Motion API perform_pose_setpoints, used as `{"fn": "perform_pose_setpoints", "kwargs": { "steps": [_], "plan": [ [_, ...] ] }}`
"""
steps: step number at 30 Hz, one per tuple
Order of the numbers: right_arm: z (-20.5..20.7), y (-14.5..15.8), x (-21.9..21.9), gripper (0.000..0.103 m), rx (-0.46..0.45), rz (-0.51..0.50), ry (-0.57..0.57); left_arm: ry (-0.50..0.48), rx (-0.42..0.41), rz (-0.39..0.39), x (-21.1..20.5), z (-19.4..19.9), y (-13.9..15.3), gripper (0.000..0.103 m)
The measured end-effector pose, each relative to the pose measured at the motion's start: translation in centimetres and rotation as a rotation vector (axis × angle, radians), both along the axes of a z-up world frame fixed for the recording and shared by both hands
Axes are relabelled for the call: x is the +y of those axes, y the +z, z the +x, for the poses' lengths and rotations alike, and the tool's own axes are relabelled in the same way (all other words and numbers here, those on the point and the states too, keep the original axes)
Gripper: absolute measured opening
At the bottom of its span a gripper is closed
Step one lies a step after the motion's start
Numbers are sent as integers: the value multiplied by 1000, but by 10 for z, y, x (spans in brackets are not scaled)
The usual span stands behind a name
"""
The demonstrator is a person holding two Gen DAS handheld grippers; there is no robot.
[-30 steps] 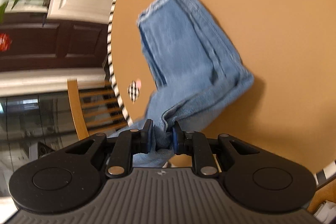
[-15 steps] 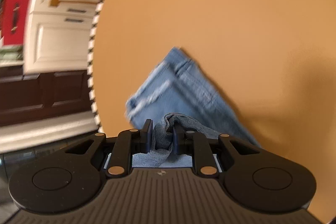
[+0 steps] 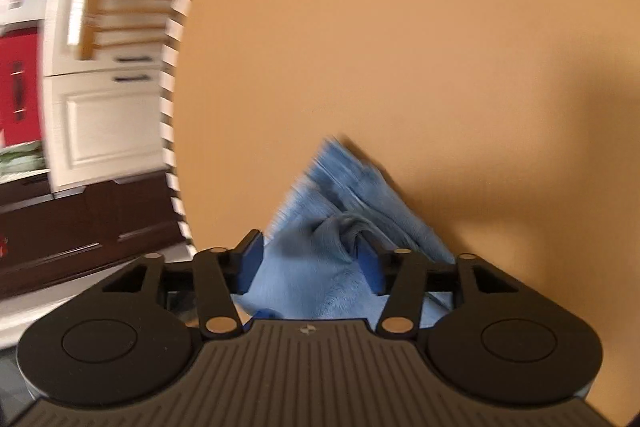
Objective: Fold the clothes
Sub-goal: 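Fold the lifted jeans end over onto the rest with both grippers, then open both grippers to release the folded jeans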
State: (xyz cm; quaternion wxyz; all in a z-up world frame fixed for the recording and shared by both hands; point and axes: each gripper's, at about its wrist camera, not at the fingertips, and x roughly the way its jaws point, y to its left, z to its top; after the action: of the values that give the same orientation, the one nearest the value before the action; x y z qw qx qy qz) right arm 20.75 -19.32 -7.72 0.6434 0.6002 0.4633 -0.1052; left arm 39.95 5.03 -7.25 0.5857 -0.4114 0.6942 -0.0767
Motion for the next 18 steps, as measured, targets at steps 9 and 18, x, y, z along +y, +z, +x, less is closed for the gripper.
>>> {"fn": "perform_pose_setpoints", "kwargs": {
  "steps": [9,18],
  "plan": [
    [-39,65,98,5,-395,-754,531,-675,-881,184,-20,-91,75,43],
    [10,1,123,4,-174,-800,661,-684,-739,347,-69,-88,13,16]
  ]
}}
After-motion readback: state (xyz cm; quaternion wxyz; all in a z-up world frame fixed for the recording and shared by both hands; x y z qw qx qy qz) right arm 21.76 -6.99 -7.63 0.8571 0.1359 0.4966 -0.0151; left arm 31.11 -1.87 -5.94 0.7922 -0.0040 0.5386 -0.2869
